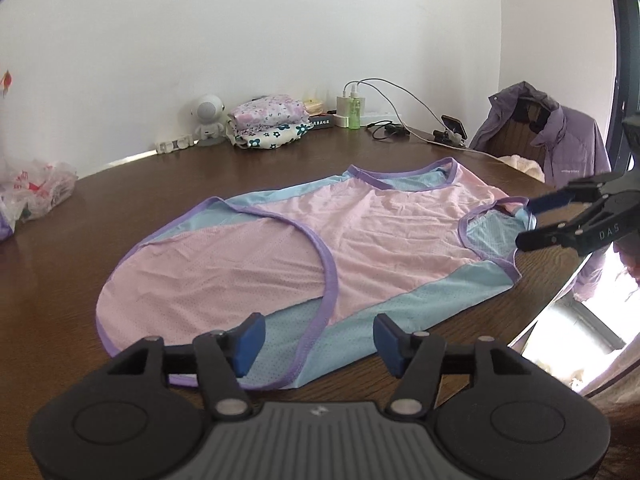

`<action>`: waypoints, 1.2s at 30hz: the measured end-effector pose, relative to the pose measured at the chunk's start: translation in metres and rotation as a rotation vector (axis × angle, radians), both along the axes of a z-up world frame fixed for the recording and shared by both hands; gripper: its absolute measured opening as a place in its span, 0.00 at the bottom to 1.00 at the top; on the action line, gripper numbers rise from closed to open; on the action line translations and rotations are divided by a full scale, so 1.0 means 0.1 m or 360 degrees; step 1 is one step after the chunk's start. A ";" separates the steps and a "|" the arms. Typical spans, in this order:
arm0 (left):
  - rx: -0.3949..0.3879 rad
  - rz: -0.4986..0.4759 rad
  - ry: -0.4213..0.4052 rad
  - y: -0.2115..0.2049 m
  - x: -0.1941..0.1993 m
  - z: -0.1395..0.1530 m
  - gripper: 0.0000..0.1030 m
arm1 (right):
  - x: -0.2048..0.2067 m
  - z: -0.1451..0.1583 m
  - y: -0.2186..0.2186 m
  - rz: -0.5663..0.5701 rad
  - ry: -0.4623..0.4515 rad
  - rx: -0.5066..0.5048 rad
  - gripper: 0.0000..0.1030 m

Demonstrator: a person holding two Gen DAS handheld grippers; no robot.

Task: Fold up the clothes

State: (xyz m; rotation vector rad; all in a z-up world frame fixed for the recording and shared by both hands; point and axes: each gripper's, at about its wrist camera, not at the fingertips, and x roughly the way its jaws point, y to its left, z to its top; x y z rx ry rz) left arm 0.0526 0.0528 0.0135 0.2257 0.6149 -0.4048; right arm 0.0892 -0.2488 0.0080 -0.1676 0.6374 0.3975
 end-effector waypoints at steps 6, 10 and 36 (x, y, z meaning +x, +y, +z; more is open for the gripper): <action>0.0214 -0.0242 0.0042 -0.24 0.02 -0.04 0.52 | -0.11 0.01 -0.19 -0.0010 -0.0203 -0.0370 0.99; 0.0360 -0.0394 0.0071 -0.39 0.05 -0.07 0.33 | -0.04 0.02 -0.37 0.0140 -0.0101 -0.0528 0.92; 0.0916 -0.0740 0.0141 -0.86 0.24 -0.17 0.00 | 0.46 -0.15 -0.56 0.0787 0.0175 -0.0680 0.03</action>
